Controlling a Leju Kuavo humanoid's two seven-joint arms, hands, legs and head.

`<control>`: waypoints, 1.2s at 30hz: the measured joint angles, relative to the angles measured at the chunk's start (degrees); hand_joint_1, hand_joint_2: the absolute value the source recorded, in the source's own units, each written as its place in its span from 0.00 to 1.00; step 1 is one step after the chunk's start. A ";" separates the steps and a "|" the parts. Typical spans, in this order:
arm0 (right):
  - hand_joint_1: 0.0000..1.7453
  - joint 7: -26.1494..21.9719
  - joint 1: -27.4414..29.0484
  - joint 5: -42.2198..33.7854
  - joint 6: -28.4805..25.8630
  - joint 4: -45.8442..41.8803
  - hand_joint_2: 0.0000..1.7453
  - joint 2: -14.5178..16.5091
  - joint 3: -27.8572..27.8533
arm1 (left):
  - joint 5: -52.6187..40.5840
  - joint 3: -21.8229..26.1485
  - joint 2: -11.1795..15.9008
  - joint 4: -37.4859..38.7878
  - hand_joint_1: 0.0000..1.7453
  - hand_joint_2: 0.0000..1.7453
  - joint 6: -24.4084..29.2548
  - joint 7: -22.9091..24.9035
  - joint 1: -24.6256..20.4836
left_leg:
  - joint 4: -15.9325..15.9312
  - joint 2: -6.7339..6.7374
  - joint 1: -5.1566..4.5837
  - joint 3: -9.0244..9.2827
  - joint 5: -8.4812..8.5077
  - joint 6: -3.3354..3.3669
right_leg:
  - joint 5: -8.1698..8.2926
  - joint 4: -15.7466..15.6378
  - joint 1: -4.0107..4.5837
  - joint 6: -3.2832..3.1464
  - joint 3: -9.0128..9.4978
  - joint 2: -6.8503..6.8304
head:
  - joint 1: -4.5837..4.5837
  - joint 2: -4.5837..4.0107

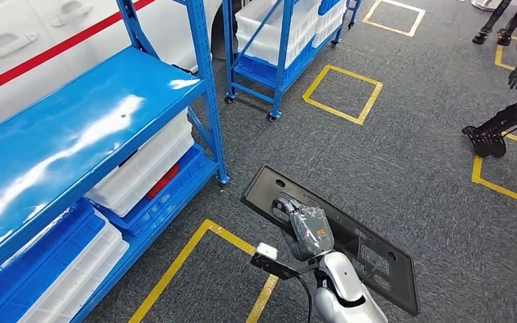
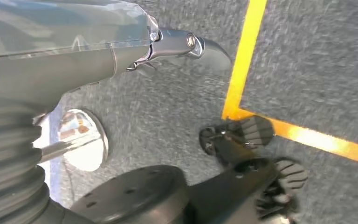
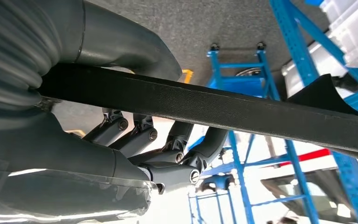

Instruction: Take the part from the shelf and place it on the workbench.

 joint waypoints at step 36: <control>1.00 1.80 4.18 1.85 0.92 -5.06 1.00 1.51 -2.75 | 0.71 1.02 0.01 0.00 0.00 1.00 -0.20 -3.42 2.30 | -0.45 3.96 -0.32 -0.39 0.32 0.30 | -5.59 12.74 -0.13 0.39 -5.55 -4.16 | -0.01 0.00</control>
